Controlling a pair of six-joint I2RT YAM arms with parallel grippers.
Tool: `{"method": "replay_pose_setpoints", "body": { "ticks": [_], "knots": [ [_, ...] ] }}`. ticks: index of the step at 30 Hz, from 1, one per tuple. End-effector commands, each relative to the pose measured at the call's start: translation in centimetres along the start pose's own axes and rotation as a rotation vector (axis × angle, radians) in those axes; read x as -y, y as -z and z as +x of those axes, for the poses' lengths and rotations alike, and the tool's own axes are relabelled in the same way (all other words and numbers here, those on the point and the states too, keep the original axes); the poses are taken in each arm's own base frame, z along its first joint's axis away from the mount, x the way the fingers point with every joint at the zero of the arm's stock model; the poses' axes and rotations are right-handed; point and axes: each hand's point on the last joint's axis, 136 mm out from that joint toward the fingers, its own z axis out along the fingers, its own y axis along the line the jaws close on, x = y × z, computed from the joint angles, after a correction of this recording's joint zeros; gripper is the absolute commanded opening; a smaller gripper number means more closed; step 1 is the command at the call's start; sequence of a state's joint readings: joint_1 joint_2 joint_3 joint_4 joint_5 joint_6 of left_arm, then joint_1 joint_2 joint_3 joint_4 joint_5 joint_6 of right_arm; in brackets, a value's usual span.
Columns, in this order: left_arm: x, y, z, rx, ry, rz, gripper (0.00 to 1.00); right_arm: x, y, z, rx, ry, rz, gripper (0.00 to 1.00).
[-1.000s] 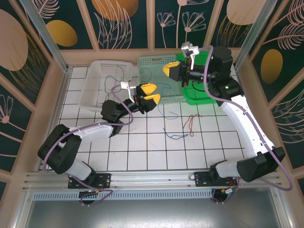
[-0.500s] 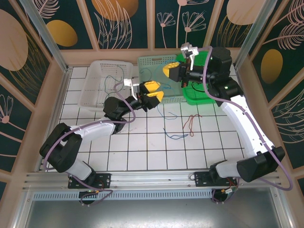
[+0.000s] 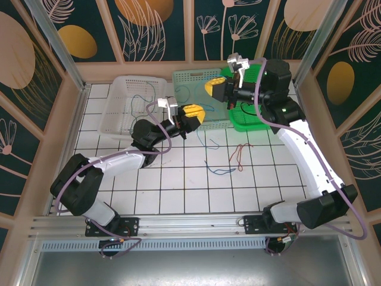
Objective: Untangle the cables
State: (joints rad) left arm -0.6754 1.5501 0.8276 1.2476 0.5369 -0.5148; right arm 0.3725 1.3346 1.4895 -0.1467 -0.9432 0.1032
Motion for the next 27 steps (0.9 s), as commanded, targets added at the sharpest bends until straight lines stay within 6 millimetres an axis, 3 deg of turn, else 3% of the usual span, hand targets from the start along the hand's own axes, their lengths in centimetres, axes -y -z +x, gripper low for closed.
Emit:
{"method": "replay_pose_setpoints", "body": {
  "ticks": [1, 5, 11, 18, 22, 24, 27],
  "knots": [
    [0.6, 0.3, -0.9, 0.02, -0.04, -0.006, 0.24, -0.9, 1.0, -1.0, 0.028, 0.052, 0.012, 0.0],
    [0.5, 0.6, -0.8, 0.021, -0.037, -0.017, 0.21, -0.9, 1.2, -1.2, 0.031, 0.054, 0.017, 0.0],
    [0.6, 0.8, -0.7, 0.02, -0.042, -0.019, 0.01, -0.7, 1.3, -1.2, 0.034, 0.052, 0.032, 0.0],
    [0.5, 1.3, -0.6, 0.024, -0.041, -0.039, 0.0, 0.3, 1.6, -1.3, 0.042, 0.046, 0.088, 0.0],
    [0.5, 2.1, -0.7, 0.034, -0.036, -0.067, 0.0, 4.0, 2.3, -0.6, 0.041, 0.032, 0.294, 0.0],
    [0.2, 2.3, -0.3, 0.023, -0.018, -0.085, 0.0, 6.7, 3.4, -0.6, 0.081, 0.005, 0.43, 0.0],
    [-0.3, 2.6, 0.9, -0.011, 0.016, -0.109, 0.0, 8.7, 5.2, -0.9, 0.182, -0.067, 0.489, 0.0]
  ]
}}
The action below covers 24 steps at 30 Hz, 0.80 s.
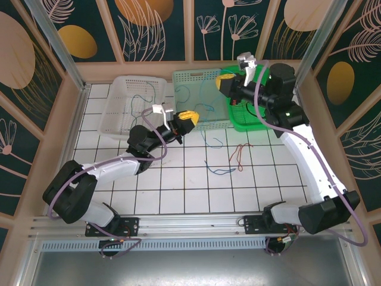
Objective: Untangle the cables
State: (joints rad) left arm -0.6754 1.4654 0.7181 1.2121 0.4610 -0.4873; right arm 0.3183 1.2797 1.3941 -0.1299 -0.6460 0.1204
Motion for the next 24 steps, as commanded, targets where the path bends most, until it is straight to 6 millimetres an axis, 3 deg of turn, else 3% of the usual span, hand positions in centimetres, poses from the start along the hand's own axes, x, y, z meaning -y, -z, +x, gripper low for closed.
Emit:
{"method": "replay_pose_setpoints", "body": {
  "ticks": [1, 5, 12, 20, 24],
  "knots": [
    [-0.3, 0.5, 0.6, -0.015, 0.023, -0.037, 0.0, 3.8, 1.6, -1.9, 0.143, -0.071, 0.159, 0.0],
    [-1.6, 1.9, 2.0, -0.039, 0.031, -0.121, 0.0, 5.9, 2.7, -2.4, 0.198, -0.117, 0.235, 0.0],
    [-4.2, 4.5, 4.4, -0.12, 0.002, -0.305, 0.0, 7.9, 5.8, -2.8, 0.267, -0.161, 0.301, 0.0],
    [-7.3, 7.8, 5.2, -0.151, -0.049, -0.536, 0.0, 8.8, 7.5, -2.6, 0.31, -0.278, 0.218, 0.0],
    [-7.8, 9.0, 5.0, -0.142, -0.072, -0.592, 0.0, 8.8, 7.7, -2.6, 0.312, -0.292, 0.2, 0.0]
  ]
}}
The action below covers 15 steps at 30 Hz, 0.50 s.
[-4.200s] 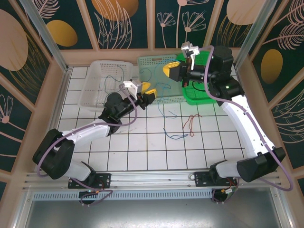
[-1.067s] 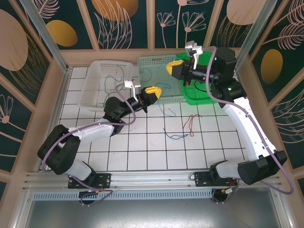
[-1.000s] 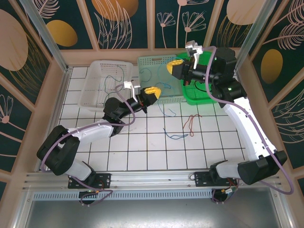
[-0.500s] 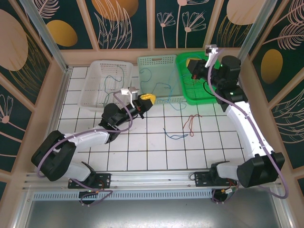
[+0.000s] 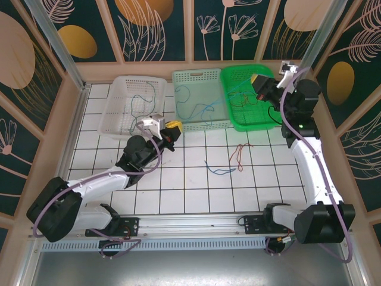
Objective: Untangle the cables
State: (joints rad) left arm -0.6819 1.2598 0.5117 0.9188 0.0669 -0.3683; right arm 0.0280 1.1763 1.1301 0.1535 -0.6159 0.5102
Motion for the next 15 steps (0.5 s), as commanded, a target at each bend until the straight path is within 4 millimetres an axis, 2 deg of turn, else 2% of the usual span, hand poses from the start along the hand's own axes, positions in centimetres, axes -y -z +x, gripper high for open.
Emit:
{"method": "replay_pose_setpoints", "body": {
  "ticks": [1, 9, 12, 15],
  "knots": [
    [-2.7, 1.1, 1.5, -0.036, -0.041, -0.137, 0.0, -1.6, 0.8, -2.5, 0.082, 0.012, -0.065, 0.0],
    [-3.0, 1.3, 1.8, -0.036, -0.037, -0.15, 0.0, -2.2, 0.7, -2.2, 0.069, -0.024, -0.118, 0.0],
    [-2.8, 1.0, 1.9, -0.043, -0.03, -0.139, 0.29, -3.5, 0.4, -1.5, 0.036, 0.003, -0.175, 0.0],
    [-2.7, 1.1, 1.6, -0.039, -0.024, -0.134, 0.51, -5.0, -0.5, -0.3, -0.024, 0.07, -0.194, 0.0]
  ]
}}
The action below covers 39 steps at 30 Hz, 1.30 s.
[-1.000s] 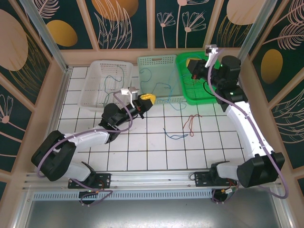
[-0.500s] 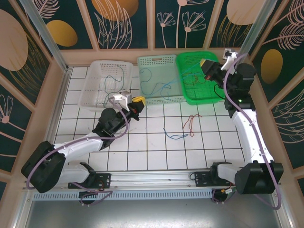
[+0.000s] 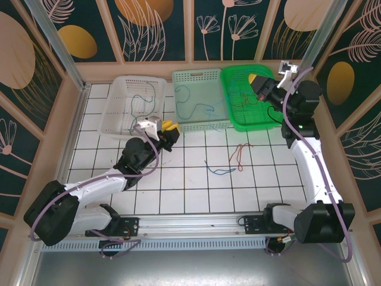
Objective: Untangle the cables
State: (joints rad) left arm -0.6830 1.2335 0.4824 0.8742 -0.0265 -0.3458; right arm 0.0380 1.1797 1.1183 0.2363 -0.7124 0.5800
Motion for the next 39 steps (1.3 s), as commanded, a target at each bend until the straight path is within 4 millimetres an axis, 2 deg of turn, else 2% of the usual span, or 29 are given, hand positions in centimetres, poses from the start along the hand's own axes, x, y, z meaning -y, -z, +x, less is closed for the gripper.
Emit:
{"method": "replay_pose_setpoints", "body": {
  "ticks": [1, 2, 4, 6, 8, 13, 17, 21, 25, 31, 34, 39],
  "knots": [
    [-0.8, 0.3, 0.6, -0.021, -0.002, -0.037, 0.64, -2.9, -1.1, -0.1, -0.03, 0.122, -0.062, 0.0],
    [-0.9, 0.5, 0.4, -0.018, -0.004, -0.043, 0.7, -3.1, -1.4, 0.2, -0.044, 0.141, -0.051, 0.0],
    [-0.9, 0.9, -0.4, 0.004, -0.012, -0.055, 0.73, -3.2, -1.8, 0.7, -0.064, 0.158, -0.047, 0.0],
    [-0.8, 1.4, -1.8, 0.045, -0.026, -0.06, 0.8, -3.6, -2.2, 1.5, -0.093, 0.171, -0.065, 0.0],
    [0.2, 1.6, -3.5, 0.083, -0.06, -0.028, 0.82, -4.2, -2.9, 2.9, -0.146, 0.2, -0.098, 0.0],
    [2.6, -0.2, -7.1, 0.103, -0.159, 0.035, 0.83, -5.1, -3.9, 5.8, -0.27, 0.184, -0.194, 0.0],
    [4.9, -1.6, -8.9, 0.121, -0.17, 0.132, 0.82, -5.6, -3.9, 7.1, -0.329, 0.165, -0.259, 0.0],
    [6.5, -3.5, -9.1, 0.081, -0.172, 0.203, 0.8, -5.8, -3.9, 8.1, -0.368, 0.165, -0.301, 0.0],
    [6.5, -5.0, -9.0, 0.068, -0.201, 0.207, 0.79, -7.1, -3.9, 9.5, -0.448, 0.159, -0.398, 0.0],
    [8.4, -6.7, -7.6, 0.01, -0.239, 0.33, 0.77, -8.5, -4.1, 10.6, -0.491, 0.165, -0.45, 0.0],
    [9.1, -7.5, -8.5, 0.041, -0.249, 0.355, 0.77, -8.8, -4.2, 11.0, -0.505, 0.161, -0.467, 0.0],
    [9.7, -8.2, -8.0, 0.034, -0.287, 0.396, 0.77, -8.9, -4.1, 11.6, -0.528, 0.146, -0.481, 0.0]
  ]
}}
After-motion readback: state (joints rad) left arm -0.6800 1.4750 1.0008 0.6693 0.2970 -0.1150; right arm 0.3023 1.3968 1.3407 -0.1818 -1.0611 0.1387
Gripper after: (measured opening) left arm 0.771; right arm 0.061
